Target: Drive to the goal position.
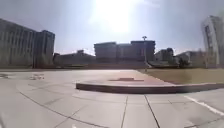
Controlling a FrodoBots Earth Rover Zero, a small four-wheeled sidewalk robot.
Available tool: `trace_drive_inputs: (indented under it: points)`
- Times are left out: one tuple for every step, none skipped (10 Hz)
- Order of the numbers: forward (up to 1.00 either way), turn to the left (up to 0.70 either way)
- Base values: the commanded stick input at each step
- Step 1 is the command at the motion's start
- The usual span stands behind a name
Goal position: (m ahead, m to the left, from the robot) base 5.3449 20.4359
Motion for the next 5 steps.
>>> trace_drive_inputs:
  points:
    - [0.00, 0.70]
    - [0.00, 0.70]
    - [0.00, 0.70]
    - [0.00, 0.70]
    - [0.00, 0.70]
